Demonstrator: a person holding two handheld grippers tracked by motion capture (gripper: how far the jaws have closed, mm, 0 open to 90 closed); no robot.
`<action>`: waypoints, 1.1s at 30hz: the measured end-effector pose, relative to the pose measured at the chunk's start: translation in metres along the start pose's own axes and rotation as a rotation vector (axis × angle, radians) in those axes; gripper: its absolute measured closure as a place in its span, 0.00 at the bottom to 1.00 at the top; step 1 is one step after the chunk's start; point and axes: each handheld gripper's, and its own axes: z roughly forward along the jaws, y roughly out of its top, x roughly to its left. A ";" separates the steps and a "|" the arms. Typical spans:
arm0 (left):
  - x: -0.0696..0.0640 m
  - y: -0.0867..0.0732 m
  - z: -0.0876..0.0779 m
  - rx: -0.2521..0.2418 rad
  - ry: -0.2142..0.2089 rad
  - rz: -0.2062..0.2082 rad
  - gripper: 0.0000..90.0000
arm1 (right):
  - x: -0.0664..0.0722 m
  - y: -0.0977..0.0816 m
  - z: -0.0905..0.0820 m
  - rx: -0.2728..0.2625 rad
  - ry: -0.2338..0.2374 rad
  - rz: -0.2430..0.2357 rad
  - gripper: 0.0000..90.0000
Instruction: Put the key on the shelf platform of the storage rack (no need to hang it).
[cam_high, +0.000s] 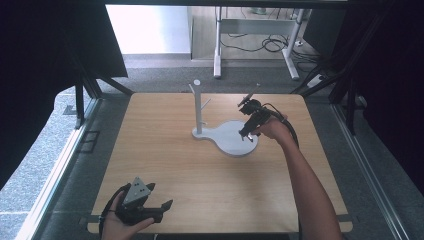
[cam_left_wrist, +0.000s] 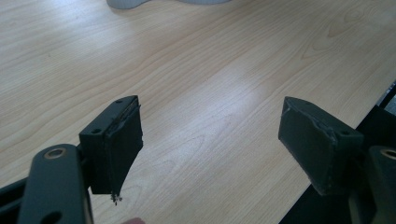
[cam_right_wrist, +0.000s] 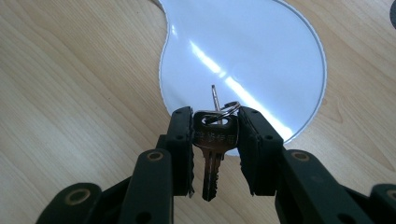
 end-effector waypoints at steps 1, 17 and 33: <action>0.000 0.000 0.000 0.000 0.000 0.000 0.25 | 0.000 0.002 0.001 0.001 -0.002 -0.002 0.74; -0.003 0.000 0.001 0.004 -0.004 0.009 0.25 | -0.004 0.020 0.018 -0.001 0.010 0.008 0.74; -0.004 0.000 0.002 0.006 -0.008 0.013 0.25 | -0.009 0.028 0.039 0.014 0.030 0.021 0.74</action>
